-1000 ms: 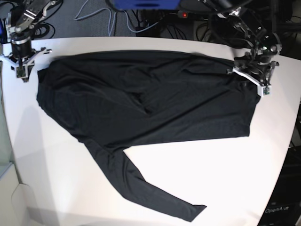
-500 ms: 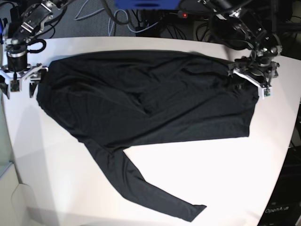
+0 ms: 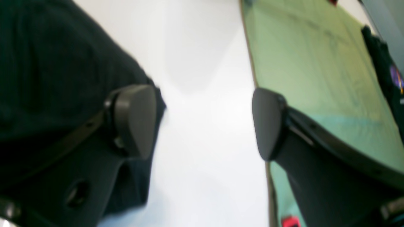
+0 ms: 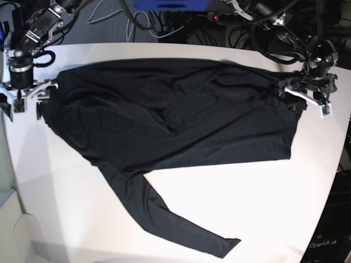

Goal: Fold the T-shirt properly
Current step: 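Carry both held corners across the shirt toward the hem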

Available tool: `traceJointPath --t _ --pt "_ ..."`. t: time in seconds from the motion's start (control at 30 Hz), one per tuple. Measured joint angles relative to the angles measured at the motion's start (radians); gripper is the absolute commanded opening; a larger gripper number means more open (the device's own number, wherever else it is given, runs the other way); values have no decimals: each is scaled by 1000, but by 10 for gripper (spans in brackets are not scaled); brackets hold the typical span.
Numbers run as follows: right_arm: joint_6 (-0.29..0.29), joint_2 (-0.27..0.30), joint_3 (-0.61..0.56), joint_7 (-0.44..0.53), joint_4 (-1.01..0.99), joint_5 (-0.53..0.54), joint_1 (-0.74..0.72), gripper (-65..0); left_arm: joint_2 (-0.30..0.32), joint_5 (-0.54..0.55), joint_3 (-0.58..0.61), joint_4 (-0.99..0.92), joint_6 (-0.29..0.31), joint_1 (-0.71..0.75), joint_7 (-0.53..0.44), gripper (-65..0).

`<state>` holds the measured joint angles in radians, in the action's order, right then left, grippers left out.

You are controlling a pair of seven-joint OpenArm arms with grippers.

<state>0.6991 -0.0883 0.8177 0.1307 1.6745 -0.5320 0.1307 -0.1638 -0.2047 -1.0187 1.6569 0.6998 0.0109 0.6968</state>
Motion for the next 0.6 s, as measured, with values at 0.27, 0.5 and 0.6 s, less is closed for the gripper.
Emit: traceJointPath --t 0.27,0.5,0.6 --pt "0 19 -73 0 0 0 -43 -180 1 -2 -19 -5 0 -35 0 -129" --pt "5 64 -185 -3 -72 -1 -65 -180 43 -15 -40 -60 -11 -92 3 -129" --pt "3 79 -193 0 -138 -46 -122 -180 62 -15 -39 -97 2 -112 3 -129"
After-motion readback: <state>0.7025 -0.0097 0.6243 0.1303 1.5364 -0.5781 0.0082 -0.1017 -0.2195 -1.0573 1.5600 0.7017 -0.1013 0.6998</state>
